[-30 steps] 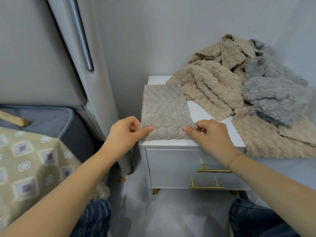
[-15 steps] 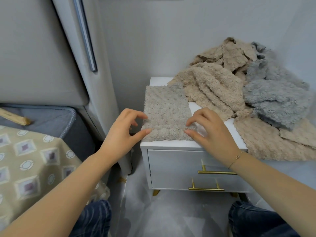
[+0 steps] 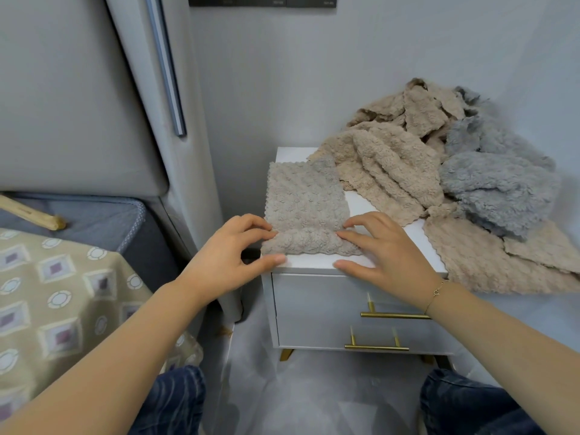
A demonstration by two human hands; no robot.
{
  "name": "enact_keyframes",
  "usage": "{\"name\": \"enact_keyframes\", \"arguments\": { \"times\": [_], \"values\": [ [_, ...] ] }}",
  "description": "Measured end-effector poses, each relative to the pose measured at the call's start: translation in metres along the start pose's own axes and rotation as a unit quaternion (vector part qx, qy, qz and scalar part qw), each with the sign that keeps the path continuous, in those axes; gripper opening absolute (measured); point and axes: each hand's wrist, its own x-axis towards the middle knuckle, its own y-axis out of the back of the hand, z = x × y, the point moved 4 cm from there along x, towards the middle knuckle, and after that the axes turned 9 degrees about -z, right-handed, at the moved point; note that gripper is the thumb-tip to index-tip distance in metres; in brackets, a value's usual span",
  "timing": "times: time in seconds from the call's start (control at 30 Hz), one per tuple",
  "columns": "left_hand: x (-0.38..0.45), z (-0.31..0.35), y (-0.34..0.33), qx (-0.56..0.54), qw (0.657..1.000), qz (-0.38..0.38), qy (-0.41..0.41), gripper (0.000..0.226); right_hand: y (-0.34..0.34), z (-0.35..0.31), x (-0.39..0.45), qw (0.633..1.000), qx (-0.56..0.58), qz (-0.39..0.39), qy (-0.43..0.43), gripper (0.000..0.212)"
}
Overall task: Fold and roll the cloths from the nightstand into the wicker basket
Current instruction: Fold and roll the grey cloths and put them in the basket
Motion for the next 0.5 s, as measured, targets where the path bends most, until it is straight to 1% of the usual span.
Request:
{"name": "enact_keyframes", "arguments": {
  "times": [0.07,0.17,0.27,0.33,0.43,0.5],
  "values": [
    [-0.002,0.003,-0.004,0.022,1.000,0.002,-0.016,0.069,-0.003,-0.002,-0.002,1.000,-0.002,-0.017,0.000,0.065],
    [-0.005,0.004,-0.010,0.051,0.998,0.019,-0.022,0.062,-0.005,-0.004,-0.003,0.999,0.000,-0.032,-0.008,0.067],
    [-0.008,0.010,-0.010,0.072,0.996,0.055,-0.028,0.047,-0.003,-0.006,-0.005,1.000,0.014,-0.023,-0.009,0.060],
    [-0.010,0.013,-0.010,0.086,0.994,0.063,-0.036,0.040,-0.002,-0.006,-0.009,1.000,0.027,-0.011,0.005,0.051],
    [-0.014,0.016,-0.009,0.090,0.992,0.069,-0.046,0.032,0.000,-0.007,-0.014,0.999,0.047,0.002,0.017,0.041],
    [-0.014,0.018,-0.007,0.086,0.993,0.069,-0.051,0.032,0.002,-0.007,-0.015,0.998,0.059,0.007,0.016,0.037]
  ]
}}
